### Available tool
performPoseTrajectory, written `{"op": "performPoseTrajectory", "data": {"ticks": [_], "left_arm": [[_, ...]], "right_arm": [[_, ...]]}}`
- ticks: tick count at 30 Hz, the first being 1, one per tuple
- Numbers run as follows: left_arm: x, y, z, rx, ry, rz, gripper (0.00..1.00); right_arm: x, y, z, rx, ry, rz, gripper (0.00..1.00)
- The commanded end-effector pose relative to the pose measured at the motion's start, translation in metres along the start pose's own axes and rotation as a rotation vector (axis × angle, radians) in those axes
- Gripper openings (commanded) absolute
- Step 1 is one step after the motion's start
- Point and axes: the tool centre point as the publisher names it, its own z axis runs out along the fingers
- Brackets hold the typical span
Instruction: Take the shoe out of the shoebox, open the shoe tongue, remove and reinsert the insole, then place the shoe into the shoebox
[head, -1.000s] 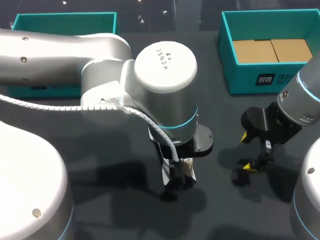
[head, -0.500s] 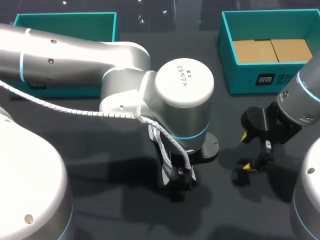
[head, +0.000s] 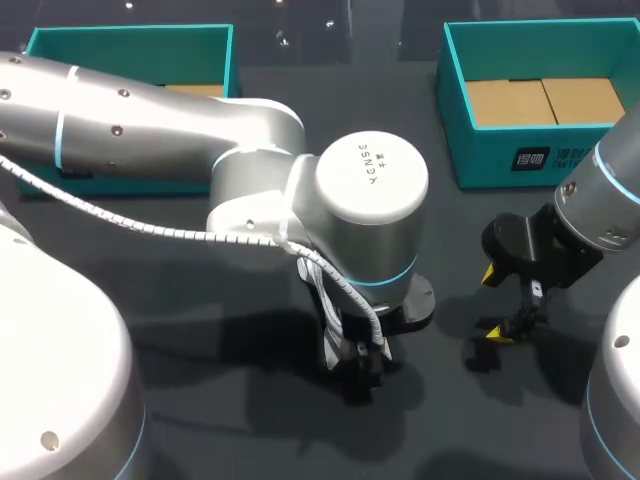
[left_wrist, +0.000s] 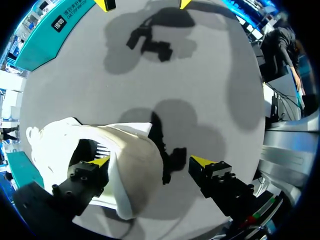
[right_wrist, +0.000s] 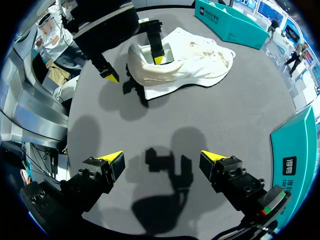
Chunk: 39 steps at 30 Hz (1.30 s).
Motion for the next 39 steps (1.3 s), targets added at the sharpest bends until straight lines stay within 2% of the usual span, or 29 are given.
{"op": "performPoseTrajectory", "data": {"ticks": [1, 7, 11, 17, 19, 22, 31, 39], "left_arm": [[-0.002, 0.001, 0.003, 0.000, 0.005, 0.002, 0.92], [-0.002, 0.001, 0.005, -0.004, 0.008, 0.007, 0.71], [-0.002, 0.001, 0.007, -0.008, 0.012, 0.008, 0.50], [-0.002, 0.001, 0.010, -0.015, 0.017, 0.009, 0.44], [-0.001, 0.001, 0.011, -0.017, 0.020, 0.009, 0.33], [-0.001, 0.001, 0.012, -0.019, 0.022, 0.010, 0.00], [0.000, 0.003, 0.006, -0.004, 0.028, 0.026, 0.00], [-0.011, 0.011, -0.030, 0.048, 0.092, 0.115, 0.00]], "right_arm": [[0.002, -0.001, 0.000, -0.001, -0.002, -0.001, 1.00], [0.002, -0.001, 0.000, -0.001, -0.002, -0.001, 1.00], [0.002, -0.001, 0.000, -0.001, -0.002, -0.001, 1.00], [0.002, -0.001, 0.000, -0.001, -0.002, -0.001, 1.00], [0.002, -0.001, 0.000, -0.001, -0.002, -0.001, 1.00], [0.002, -0.001, 0.000, -0.001, -0.002, -0.001, 1.00], [0.002, -0.001, 0.000, -0.001, -0.002, -0.001, 1.00], [0.002, -0.001, 0.000, -0.001, -0.002, -0.001, 1.00]]}}
